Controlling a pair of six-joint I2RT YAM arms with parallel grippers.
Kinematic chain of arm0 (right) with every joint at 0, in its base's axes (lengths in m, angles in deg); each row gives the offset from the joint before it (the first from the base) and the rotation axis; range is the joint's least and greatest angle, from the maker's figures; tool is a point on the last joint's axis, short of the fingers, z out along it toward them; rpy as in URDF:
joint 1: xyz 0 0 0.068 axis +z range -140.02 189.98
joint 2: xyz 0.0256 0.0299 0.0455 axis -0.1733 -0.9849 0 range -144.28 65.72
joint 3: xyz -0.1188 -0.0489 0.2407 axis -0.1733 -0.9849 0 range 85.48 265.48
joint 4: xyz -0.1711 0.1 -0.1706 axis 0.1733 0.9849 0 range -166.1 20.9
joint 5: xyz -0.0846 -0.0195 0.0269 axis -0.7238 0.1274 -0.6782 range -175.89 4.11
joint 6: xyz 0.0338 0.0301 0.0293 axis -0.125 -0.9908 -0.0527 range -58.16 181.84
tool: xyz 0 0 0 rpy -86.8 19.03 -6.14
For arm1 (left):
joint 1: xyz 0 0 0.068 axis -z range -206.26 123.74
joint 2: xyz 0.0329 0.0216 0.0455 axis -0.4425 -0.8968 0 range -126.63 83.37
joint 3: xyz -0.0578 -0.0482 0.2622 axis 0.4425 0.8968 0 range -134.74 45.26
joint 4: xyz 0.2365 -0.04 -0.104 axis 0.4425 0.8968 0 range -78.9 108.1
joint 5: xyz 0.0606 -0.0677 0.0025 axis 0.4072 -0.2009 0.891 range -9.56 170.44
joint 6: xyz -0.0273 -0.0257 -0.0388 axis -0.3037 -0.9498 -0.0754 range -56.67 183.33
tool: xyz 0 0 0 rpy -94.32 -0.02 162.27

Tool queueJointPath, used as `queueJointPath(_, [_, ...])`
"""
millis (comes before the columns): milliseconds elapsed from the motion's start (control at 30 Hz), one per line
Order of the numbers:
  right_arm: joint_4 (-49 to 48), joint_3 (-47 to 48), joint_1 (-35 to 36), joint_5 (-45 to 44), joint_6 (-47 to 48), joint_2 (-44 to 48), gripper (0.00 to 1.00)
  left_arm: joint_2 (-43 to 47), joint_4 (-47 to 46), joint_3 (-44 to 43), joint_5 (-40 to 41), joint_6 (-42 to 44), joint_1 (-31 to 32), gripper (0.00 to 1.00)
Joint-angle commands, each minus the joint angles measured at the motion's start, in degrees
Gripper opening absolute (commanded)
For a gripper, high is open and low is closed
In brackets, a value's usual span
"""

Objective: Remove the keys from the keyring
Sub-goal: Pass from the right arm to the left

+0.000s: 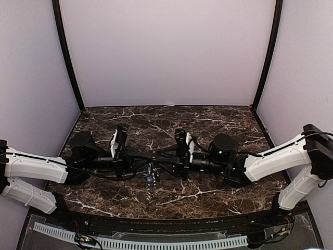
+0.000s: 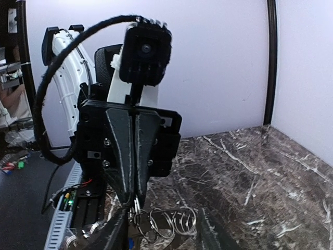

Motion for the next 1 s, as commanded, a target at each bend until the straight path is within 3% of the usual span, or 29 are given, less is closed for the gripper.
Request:
queueJointPath(0, [-7.74,-3.1,0.19,-6.99,-0.97,3.57,0.51,1.37,7.47,-1.56,6.98,0.73,0.3,0.0])
queueJointPath(167, [-14.02,-8.72,-0.05,-13.43,-3.19,5.33,0.66,2.14,22.76,-5.16,17.55,0.4,0.1,0.0])
queueJointPath(200, [-14.31,-9.11,-0.04,-14.21,-3.58,5.34,0.75,1.76,24.74,-6.3,19.27,-0.15,0.1,0.0])
queueJointPath(300, [-11.41,-8.22,0.05,-17.22,-5.32,4.22,0.8,0.27,32.83,-9.48,22.88,-2.34,0.01,0.0])
queueJointPath(400, [-3.32,-4.99,1.36,-23.07,-8.61,2.34,0.77,-1.52,37.89,-12.13,24.44,-5.67,-0.07,0.0])
queueJointPath(533, [-1.86,-4.5,5.49,-27.79,-10.35,0.67,0.74,-4.43,44.73,-16.3,25.4,-10.52,-0.25,0.0])
queueJointPath(967, [0.66,-1.19,8.41,-21.45,-28.94,-9.15,0.5,-6.48,54.59,-20.53,21.03,-21.43,-2.32,0.0])
